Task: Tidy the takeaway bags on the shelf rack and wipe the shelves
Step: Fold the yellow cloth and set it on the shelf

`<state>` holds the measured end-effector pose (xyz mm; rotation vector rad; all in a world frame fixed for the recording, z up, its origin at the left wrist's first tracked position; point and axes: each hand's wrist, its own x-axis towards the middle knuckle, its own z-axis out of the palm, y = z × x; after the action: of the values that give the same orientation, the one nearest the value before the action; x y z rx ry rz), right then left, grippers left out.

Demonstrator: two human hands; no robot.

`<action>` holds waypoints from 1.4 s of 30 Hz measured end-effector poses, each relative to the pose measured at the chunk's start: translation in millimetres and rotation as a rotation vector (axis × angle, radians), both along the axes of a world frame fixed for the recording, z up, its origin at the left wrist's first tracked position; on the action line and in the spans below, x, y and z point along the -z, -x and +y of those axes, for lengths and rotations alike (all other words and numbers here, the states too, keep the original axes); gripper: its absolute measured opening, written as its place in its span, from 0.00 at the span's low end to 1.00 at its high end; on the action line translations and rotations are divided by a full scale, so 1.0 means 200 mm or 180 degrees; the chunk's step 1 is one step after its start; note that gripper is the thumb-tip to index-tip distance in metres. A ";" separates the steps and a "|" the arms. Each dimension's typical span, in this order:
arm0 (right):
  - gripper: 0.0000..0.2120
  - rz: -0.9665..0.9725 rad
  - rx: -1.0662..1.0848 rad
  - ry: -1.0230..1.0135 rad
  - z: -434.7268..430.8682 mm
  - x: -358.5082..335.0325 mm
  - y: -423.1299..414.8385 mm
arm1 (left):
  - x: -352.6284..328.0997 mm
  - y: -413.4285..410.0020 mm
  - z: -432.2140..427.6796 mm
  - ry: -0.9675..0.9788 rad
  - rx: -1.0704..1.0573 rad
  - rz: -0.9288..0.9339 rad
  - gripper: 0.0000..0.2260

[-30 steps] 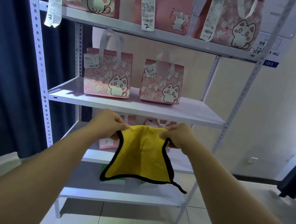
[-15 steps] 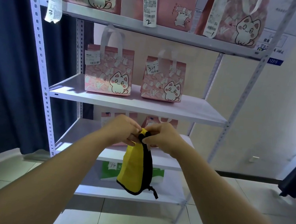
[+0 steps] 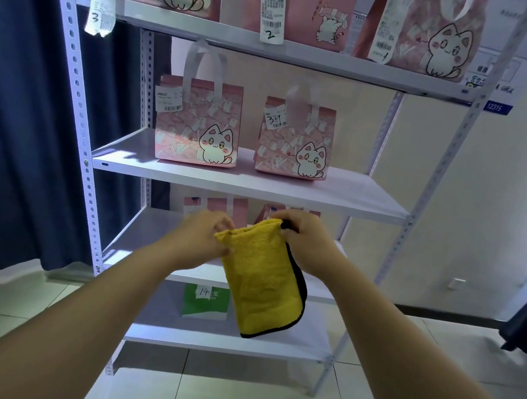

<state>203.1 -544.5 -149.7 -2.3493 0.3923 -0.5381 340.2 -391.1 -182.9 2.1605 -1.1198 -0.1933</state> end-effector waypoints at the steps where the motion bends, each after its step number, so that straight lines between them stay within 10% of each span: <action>1: 0.15 -0.0102 0.0002 -0.0097 -0.01 0.00 0.00 | 0.02 -0.01 0.01 -0.0117 0.0037 -0.0044 0.16; 12: 0.19 -0.0672 0.0131 -0.0278 -0.15 -0.01 0.06 | -0.07 -0.04 -0.02 -0.0605 0.0069 -0.0760 0.13; 18: 0.12 -0.0547 0.0764 0.0107 -0.27 0.04 0.11 | -0.22 0.01 -0.11 0.0460 -0.0146 -0.0652 0.07; 42: 0.12 -0.0479 0.0911 0.0051 -1.36 -0.08 0.34 | -0.30 0.04 -1.26 0.0732 0.0494 -0.0043 0.02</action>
<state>135.9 -817.2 -134.1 -2.2623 0.6603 -0.8493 331.6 -642.5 -122.0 1.8773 -1.2541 -0.1129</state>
